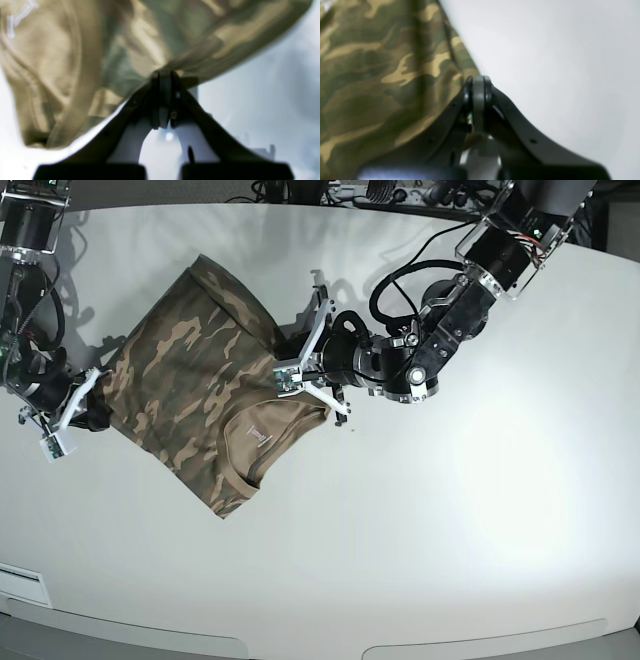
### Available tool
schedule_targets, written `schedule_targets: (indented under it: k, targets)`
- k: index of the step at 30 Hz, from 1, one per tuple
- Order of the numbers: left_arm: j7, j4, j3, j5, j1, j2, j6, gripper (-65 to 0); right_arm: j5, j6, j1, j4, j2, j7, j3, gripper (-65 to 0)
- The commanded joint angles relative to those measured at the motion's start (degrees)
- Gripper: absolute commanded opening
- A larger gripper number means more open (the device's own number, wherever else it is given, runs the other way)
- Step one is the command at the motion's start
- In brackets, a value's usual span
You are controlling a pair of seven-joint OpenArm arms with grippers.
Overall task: Fold the T-shirt properly
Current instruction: 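Straighten the folded shirt's edges with both grippers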
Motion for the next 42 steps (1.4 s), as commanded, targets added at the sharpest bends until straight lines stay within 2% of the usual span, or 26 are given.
schedule_targets:
  k: [1,7,13,17,21,24,30,33,36,40,42]
  targets:
    - [-1.7,-0.3,-0.4,1.4,-1.2,-0.1,1.4,-65.0,-0.4,-0.1,2.1,0.3,1.4,1.9,-0.4,-65.0]
    - [-7.1,-6.7,-0.4,6.3,-2.6,0.2,2.4,-65.0,-0.8,-0.1,1.3,-0.2,1.4,0.3,-1.6,-65.0]
    - [-12.6,-15.3,-0.4,6.9,-7.7,0.4,2.4,-65.0,5.3,-0.1,-4.0,-0.2,1.3,-2.7,-1.5,-65.0]
    - [-18.9,-19.8,-0.4,8.8,-10.3,0.4,2.4,-65.0,7.8,-0.4,-8.9,0.1,0.8,-2.7,-1.4,-65.0]
    - [-24.1,-23.3,-0.4,10.6,-12.4,2.3,2.3,-65.0,8.0,-1.2,-12.0,0.2,-0.5,-3.1,-0.7,-65.0]
    - [-26.1,-25.0,-0.4,12.3,-13.2,4.9,2.1,-65.0,9.6,-1.4,-13.8,0.8,-2.9,-5.0,1.5,-65.0]
    - [-26.1,-25.0,-0.4,13.4,-14.3,8.5,2.5,-65.0,11.2,-1.3,-17.8,6.6,-9.0,-7.5,7.5,-65.0]
    - [-26.1,-25.0,-0.4,14.3,-15.0,9.6,3.1,-65.0,11.2,-1.2,-20.1,10.6,-10.6,-8.3,10.6,-65.0]
    - [-24.9,-25.0,-0.4,15.1,-15.8,9.4,3.1,-65.0,11.1,-1.2,-21.4,14.4,-10.7,-8.3,12.9,-65.0]
    - [-17.8,-24.7,-0.5,14.7,-17.4,9.4,3.1,-65.0,11.0,-1.7,-21.6,18.4,-10.7,-8.5,16.7,-65.0]
    - [-12.1,-23.6,-0.5,11.9,-18.0,9.2,4.1,-65.0,11.3,-1.6,-21.6,20.1,-10.7,-8.5,18.8,-65.0]
